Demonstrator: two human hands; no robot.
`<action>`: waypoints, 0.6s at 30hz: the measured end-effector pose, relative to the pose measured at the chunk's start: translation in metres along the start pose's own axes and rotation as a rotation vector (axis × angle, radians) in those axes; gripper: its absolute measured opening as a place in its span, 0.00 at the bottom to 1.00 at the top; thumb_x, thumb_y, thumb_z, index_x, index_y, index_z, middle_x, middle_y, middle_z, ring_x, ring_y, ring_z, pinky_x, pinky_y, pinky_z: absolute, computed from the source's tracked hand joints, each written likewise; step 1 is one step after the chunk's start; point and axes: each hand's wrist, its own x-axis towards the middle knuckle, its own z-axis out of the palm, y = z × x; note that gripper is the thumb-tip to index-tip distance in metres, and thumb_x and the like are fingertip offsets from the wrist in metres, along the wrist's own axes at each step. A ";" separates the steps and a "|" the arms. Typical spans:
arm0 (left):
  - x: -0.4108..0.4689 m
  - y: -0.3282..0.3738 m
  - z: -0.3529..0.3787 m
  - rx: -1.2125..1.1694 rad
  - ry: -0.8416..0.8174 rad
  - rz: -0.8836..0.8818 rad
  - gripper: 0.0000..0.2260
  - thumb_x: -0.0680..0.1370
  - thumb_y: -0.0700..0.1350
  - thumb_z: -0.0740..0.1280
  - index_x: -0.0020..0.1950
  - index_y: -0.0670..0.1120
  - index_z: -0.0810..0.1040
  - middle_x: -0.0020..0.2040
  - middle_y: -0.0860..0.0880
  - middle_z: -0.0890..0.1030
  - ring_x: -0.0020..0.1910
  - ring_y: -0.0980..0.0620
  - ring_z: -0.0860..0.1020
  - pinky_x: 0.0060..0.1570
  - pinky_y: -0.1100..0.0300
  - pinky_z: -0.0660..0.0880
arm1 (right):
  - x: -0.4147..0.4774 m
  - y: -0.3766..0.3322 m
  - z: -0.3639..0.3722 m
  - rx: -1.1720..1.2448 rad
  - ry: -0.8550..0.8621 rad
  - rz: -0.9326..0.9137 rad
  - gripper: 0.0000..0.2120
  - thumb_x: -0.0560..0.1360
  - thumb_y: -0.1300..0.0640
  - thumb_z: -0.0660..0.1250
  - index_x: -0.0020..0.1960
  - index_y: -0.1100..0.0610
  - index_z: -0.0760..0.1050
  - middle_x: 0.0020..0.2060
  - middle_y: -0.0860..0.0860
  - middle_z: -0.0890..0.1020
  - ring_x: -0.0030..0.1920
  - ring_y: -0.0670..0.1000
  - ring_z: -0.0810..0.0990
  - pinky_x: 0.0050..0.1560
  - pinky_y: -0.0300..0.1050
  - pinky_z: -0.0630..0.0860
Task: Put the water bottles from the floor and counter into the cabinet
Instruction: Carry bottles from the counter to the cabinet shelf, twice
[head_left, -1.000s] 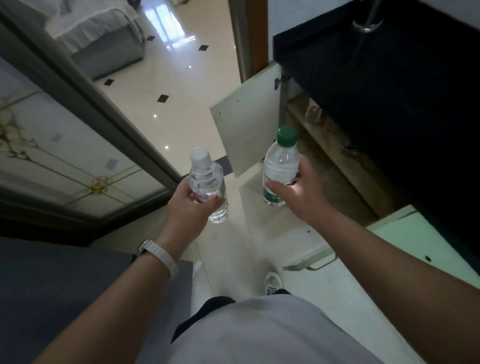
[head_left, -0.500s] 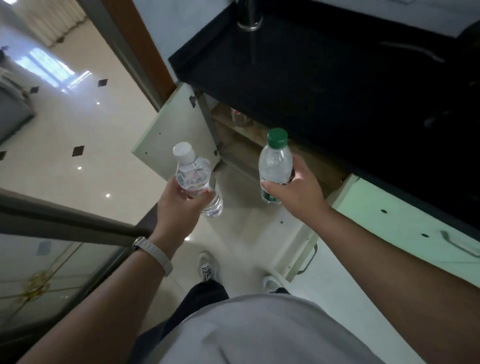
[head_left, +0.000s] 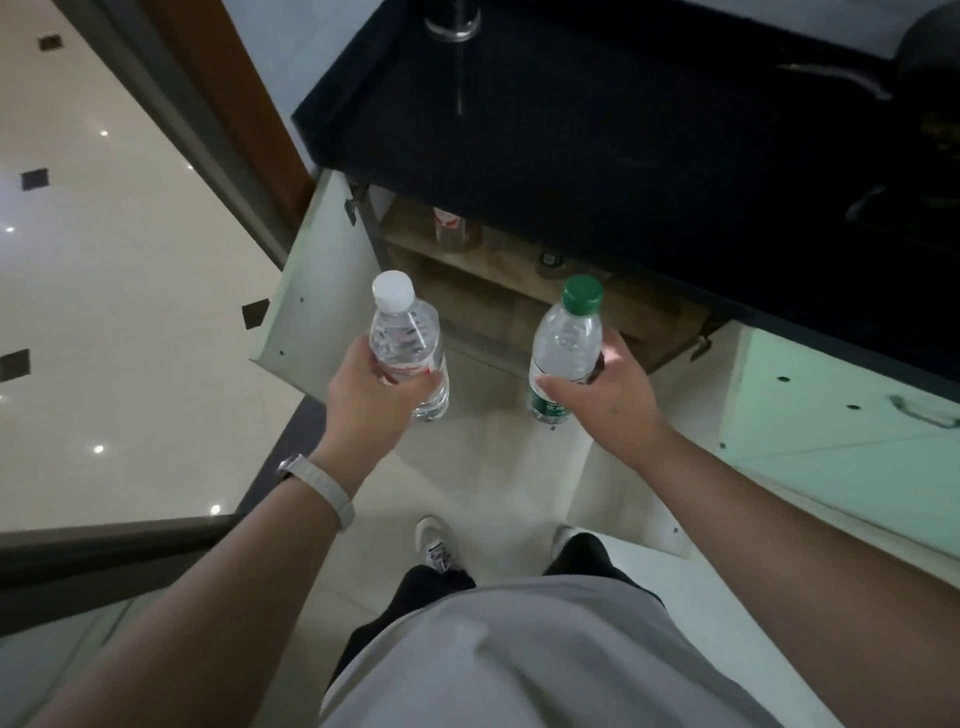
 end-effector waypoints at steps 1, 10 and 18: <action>0.008 -0.003 -0.007 -0.003 -0.012 0.002 0.26 0.65 0.50 0.80 0.60 0.55 0.76 0.52 0.58 0.83 0.52 0.57 0.82 0.57 0.54 0.78 | -0.001 -0.004 0.008 -0.004 0.011 0.013 0.27 0.67 0.47 0.77 0.61 0.44 0.68 0.46 0.39 0.78 0.46 0.39 0.78 0.40 0.31 0.71; 0.072 -0.024 -0.032 -0.033 -0.043 -0.033 0.30 0.60 0.56 0.78 0.61 0.57 0.76 0.54 0.57 0.83 0.53 0.55 0.82 0.59 0.46 0.78 | 0.027 -0.021 0.056 -0.025 0.057 0.105 0.29 0.66 0.46 0.78 0.62 0.42 0.68 0.45 0.37 0.79 0.45 0.37 0.78 0.44 0.37 0.74; 0.136 -0.048 -0.007 0.004 -0.038 -0.057 0.27 0.61 0.57 0.77 0.59 0.57 0.76 0.51 0.57 0.83 0.51 0.56 0.82 0.57 0.47 0.79 | 0.106 -0.003 0.093 0.005 0.024 0.121 0.26 0.66 0.46 0.78 0.59 0.43 0.68 0.45 0.36 0.77 0.45 0.37 0.77 0.40 0.31 0.70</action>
